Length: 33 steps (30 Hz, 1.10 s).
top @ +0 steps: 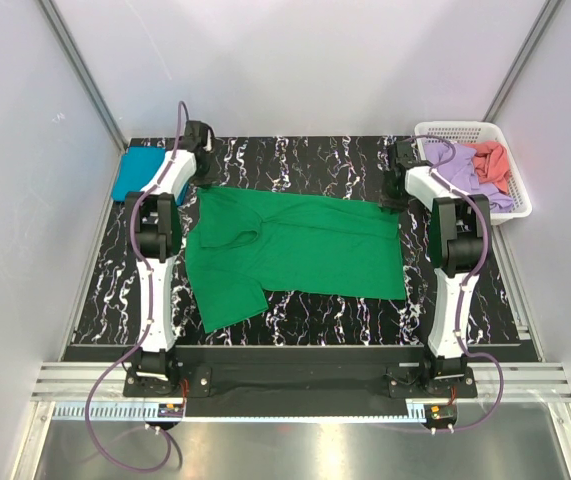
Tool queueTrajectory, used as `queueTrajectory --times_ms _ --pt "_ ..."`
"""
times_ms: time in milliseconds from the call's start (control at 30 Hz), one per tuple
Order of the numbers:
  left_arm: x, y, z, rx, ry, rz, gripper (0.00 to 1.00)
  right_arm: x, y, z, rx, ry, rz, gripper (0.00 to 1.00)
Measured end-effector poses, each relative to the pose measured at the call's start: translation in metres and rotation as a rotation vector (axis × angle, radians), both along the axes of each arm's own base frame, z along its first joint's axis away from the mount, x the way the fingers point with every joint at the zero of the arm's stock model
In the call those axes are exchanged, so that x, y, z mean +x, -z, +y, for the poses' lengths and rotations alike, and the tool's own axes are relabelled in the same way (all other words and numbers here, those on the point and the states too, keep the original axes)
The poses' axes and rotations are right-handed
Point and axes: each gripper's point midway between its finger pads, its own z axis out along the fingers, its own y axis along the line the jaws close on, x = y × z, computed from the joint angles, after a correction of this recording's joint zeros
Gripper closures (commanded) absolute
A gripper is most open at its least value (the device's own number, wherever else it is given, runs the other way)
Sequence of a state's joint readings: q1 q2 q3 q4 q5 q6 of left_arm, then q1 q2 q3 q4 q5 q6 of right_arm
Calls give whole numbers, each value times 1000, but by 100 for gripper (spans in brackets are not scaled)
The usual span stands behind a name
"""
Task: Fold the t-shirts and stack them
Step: Fold the tshirt
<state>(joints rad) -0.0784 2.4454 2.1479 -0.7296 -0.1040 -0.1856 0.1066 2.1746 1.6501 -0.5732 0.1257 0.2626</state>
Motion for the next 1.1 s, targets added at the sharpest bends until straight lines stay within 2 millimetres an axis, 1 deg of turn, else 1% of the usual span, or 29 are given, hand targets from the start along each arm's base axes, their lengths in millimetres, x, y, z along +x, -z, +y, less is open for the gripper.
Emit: queueTrajectory --times_ms 133,333,400,567,667,700,733,867,933,1000,1033,1100 --pt "2 -6 2 -27 -53 -7 100 1 0 -5 -18 5 1 64" --pt "16 -28 14 -46 -151 -63 100 2 2 -6 -25 -4 4 65" --pt "17 -30 17 -52 -176 -70 100 4 1 -7 -30 -4 2 65" --pt "13 -24 22 -52 -202 -48 99 10 0 -11 -43 3 0 65" --pt "13 -22 21 -58 -204 -44 78 13 -1 -12 -49 3 0 64" --pt "13 -22 21 -63 -203 -42 67 15 -2 -12 -50 1 -1 64" --pt "13 -22 21 -69 -204 -42 61 15 -3 -12 -49 1 -2 64" --pt "12 -22 25 -85 -210 -38 57 18 -7 -12 -30 -5 -7 61" --pt "8 -25 26 -85 -208 -33 51 16 -10 -8 -4 -11 -3 60" --pt "-2 -32 28 -81 -208 -23 50 13 -16 -3 29 -7 5 57" --pt "-13 -38 28 -77 -209 -10 49 11 -21 -1 44 -2 7 57" --pt "-39 -59 27 -71 -207 -1 49 4 -37 4 81 13 6 56"
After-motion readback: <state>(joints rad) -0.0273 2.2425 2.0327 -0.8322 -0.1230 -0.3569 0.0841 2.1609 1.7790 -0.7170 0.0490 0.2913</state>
